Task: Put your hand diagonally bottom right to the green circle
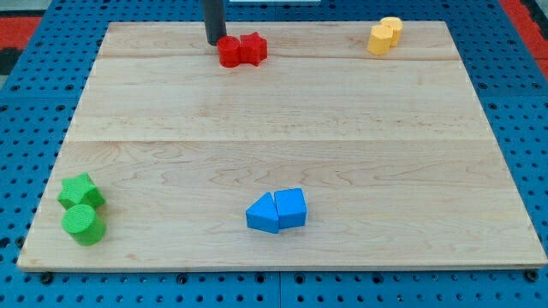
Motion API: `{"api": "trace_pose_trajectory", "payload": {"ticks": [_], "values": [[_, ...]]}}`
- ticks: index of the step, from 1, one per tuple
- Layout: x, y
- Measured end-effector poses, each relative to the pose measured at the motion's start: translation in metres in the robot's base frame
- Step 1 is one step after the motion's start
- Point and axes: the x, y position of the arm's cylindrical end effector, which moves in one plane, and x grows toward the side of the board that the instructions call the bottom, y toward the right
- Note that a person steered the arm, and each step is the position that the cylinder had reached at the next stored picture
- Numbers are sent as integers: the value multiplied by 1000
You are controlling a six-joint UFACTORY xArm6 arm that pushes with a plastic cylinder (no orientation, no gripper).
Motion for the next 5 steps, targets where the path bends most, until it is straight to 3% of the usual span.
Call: {"api": "trace_pose_trajectory", "payload": {"ticks": [1, 3, 5], "values": [[17, -18], [115, -37], [236, -13]]}}
